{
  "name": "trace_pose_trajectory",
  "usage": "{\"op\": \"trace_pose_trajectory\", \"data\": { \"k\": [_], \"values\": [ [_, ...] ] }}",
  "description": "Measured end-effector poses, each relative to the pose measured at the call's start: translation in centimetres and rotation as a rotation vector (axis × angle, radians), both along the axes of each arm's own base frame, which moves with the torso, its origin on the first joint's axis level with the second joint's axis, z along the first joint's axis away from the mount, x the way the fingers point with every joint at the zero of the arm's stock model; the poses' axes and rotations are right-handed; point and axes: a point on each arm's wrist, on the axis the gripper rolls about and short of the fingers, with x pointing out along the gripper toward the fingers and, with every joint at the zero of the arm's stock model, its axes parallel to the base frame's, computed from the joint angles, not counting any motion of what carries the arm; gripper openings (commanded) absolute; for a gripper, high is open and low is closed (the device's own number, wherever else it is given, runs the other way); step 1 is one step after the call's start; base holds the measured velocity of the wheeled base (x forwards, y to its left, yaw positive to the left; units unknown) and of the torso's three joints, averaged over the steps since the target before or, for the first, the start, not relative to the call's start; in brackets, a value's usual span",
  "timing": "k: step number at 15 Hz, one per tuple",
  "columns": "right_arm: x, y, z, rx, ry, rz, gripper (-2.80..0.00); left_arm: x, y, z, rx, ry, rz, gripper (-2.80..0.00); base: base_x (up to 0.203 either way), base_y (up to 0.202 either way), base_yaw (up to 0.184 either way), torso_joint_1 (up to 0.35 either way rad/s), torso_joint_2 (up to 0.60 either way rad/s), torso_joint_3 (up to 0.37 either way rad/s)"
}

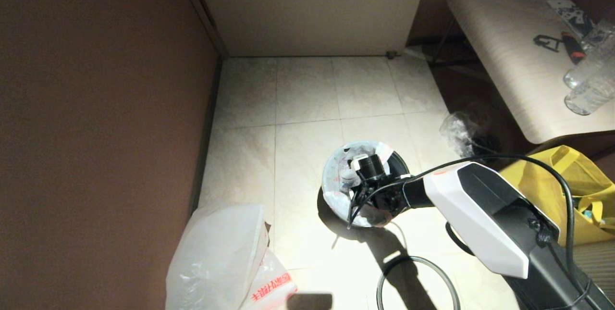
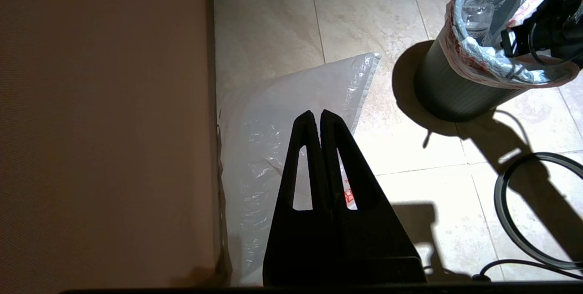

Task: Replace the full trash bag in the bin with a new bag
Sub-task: Place the trash bag on the floor

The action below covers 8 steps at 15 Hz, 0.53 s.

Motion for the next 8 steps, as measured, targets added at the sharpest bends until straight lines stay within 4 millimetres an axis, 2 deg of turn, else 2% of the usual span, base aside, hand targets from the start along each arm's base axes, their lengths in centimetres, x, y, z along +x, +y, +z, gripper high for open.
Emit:
{"op": "trace_pose_trajectory", "data": {
  "k": [3, 8],
  "values": [
    [-1.0, 0.6, 3.1, 0.055, -0.017, -0.019, -2.8, 0.0, 0.0, 0.0, 0.0, 0.0, 0.0, -2.8, 0.0, 0.0, 0.0, 0.0, 0.0, 0.0],
    [-4.1, 1.5, 9.9, 0.187, -0.047, -0.055, -2.8, 0.0, 0.0, 0.0, 0.0, 0.0, 0.0, -2.8, 0.0, 0.0, 0.0, 0.0, 0.0, 0.0]
  ]
}}
